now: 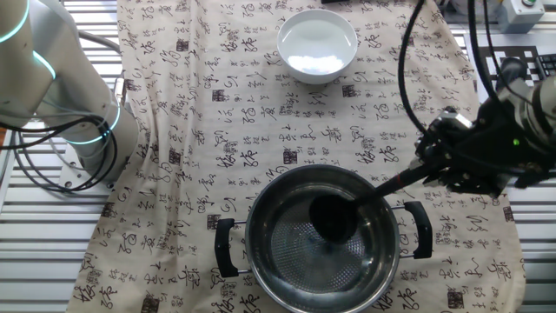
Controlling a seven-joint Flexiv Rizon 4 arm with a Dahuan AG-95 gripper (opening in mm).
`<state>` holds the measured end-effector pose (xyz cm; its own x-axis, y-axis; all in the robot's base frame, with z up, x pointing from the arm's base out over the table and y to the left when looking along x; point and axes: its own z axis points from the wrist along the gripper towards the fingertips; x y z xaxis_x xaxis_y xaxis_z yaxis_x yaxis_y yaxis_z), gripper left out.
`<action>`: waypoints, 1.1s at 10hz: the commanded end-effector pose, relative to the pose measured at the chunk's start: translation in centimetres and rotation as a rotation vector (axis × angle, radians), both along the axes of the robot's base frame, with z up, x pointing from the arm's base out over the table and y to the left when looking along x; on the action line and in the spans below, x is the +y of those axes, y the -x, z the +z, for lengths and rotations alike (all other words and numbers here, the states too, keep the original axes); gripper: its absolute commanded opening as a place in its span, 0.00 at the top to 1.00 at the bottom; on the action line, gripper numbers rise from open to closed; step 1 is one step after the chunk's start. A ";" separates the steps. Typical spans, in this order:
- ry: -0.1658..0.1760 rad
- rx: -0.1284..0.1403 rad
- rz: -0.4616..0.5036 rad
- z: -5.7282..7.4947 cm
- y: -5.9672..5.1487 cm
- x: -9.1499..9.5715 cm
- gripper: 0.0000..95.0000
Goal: Scoop water with a large spoon from one bowl to another
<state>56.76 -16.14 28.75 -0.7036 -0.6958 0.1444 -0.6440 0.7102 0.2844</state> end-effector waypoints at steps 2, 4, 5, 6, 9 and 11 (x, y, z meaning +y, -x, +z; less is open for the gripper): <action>-0.081 -0.012 -0.021 0.1 0.0 0.1 1.00; -0.099 -0.015 -0.023 0.1 0.0 0.1 1.00; -0.110 -0.017 -0.024 0.1 0.0 0.1 1.00; -0.113 -0.017 -0.023 0.1 0.0 0.1 1.00; -0.134 -0.018 -0.023 0.1 0.0 0.1 1.00; -0.152 -0.015 -0.031 0.1 0.0 0.1 1.00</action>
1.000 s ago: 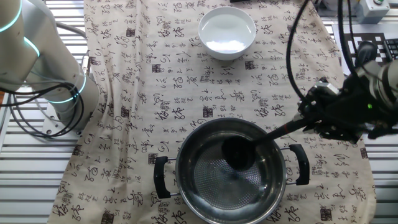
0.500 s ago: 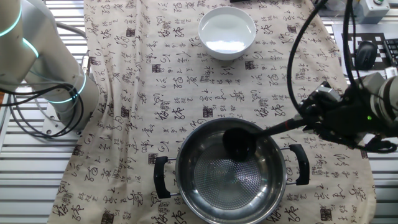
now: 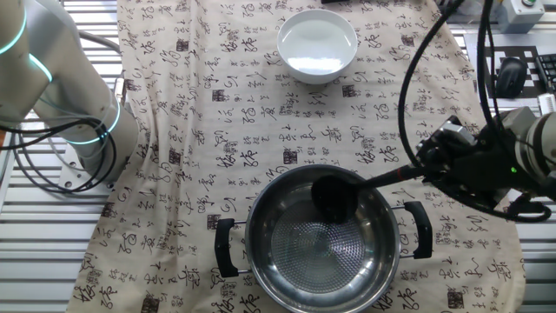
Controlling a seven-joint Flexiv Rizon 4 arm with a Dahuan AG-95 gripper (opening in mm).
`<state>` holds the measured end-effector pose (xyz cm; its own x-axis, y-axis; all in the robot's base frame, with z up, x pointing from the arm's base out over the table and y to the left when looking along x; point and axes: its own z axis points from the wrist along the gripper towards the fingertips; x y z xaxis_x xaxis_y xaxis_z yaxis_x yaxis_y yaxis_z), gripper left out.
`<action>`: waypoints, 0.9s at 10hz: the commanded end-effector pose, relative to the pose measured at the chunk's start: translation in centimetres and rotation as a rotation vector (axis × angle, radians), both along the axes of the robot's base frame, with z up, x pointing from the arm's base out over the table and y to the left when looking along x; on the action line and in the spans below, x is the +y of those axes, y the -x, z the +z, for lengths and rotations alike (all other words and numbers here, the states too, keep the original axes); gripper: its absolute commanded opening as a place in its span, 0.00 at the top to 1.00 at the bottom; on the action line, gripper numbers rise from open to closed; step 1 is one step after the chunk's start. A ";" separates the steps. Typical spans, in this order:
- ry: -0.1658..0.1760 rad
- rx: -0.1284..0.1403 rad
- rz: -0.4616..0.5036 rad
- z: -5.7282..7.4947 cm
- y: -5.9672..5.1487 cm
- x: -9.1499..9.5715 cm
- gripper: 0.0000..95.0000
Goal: Scoop water with a large spoon from one bowl to another
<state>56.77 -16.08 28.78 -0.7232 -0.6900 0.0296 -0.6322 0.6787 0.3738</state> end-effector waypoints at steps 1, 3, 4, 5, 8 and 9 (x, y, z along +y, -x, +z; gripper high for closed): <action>-0.006 0.004 -0.006 0.1 0.0 0.0 1.00; -0.003 0.004 -0.006 0.1 0.0 0.0 1.00; -0.003 0.004 -0.006 0.1 0.0 0.0 1.00; 0.001 0.004 -0.005 0.1 0.0 0.0 1.00; 0.112 0.010 -0.011 0.1 0.0 0.0 1.00; 0.142 0.011 -0.013 0.1 0.0 0.0 1.00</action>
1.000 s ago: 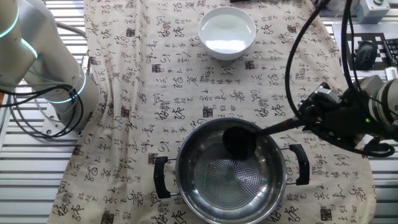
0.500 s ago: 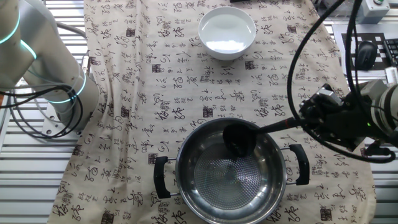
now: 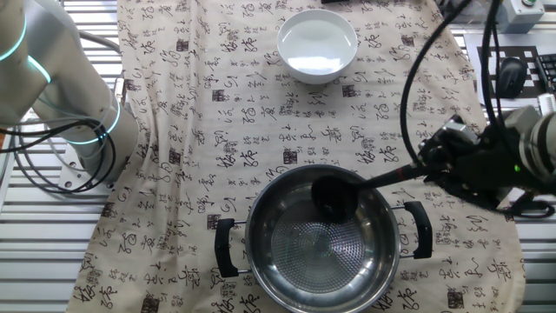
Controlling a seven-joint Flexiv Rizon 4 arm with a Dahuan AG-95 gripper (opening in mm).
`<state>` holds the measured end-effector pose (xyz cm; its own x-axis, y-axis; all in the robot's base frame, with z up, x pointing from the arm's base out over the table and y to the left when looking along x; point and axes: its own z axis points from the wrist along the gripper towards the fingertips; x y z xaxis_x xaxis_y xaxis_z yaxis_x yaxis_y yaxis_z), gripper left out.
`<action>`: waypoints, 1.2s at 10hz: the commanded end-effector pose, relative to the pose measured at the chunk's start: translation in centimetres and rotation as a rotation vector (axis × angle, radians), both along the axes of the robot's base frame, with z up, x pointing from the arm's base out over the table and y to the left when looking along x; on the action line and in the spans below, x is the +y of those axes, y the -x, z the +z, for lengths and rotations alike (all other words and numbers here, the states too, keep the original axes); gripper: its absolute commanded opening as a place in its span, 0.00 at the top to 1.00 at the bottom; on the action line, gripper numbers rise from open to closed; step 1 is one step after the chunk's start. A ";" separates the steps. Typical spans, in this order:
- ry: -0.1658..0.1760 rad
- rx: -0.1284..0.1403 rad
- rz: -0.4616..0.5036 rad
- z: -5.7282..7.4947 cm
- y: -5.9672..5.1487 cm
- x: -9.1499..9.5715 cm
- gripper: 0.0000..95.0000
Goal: Scoop water with a large spoon from one bowl to another
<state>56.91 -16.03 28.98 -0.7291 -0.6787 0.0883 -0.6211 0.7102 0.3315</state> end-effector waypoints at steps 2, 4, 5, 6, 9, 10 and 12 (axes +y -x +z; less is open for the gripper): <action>0.079 -0.001 -0.010 -0.1 0.1 -0.1 1.00; 0.087 -0.001 -0.007 -0.2 0.2 -0.1 1.00; 0.088 -0.001 -0.007 -0.2 0.2 -0.1 1.00; 0.080 -0.001 -0.012 -0.3 0.5 0.0 1.00; 0.087 -0.004 -0.033 -0.3 0.5 0.0 1.00; 0.088 -0.009 -0.042 -0.3 0.5 0.0 1.00; 0.081 -0.015 -0.064 -0.3 0.5 0.0 1.00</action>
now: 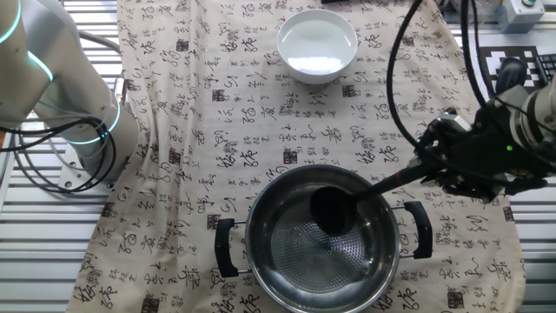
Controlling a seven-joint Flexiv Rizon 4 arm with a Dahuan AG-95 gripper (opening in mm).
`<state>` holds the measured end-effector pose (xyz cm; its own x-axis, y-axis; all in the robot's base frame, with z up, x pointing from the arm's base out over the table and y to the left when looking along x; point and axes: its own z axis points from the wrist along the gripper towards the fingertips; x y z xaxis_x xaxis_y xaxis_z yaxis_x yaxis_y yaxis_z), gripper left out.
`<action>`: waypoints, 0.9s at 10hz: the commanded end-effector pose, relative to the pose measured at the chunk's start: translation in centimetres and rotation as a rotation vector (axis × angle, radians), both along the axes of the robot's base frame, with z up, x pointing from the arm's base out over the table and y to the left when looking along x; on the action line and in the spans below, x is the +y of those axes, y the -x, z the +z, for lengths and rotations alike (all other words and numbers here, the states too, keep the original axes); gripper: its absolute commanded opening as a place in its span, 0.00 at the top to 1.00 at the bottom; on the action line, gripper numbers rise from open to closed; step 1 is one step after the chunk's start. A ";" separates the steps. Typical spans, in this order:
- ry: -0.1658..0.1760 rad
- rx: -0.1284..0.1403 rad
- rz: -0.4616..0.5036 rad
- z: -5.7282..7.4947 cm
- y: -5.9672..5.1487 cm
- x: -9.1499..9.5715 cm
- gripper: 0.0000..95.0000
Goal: Scoop water with a large spoon from one bowl to another
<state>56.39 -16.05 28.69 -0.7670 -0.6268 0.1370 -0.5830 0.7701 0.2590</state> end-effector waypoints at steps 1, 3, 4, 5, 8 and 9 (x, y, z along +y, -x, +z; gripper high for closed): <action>0.002 -0.007 -0.010 0.0 0.0 0.0 1.00; 0.019 -0.019 -0.027 0.0 0.0 0.0 1.00; 0.036 -0.024 -0.045 0.0 -0.3 0.0 1.00; 0.046 -0.028 -0.047 0.0 -0.6 -0.1 1.00; 0.069 -0.039 -0.097 -1.2 -2.0 -0.1 1.00; 0.085 -0.038 -0.104 -1.2 -2.0 -0.1 1.00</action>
<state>58.60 -16.10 27.66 -0.8319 -0.5332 0.1539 -0.5061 0.8426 0.1839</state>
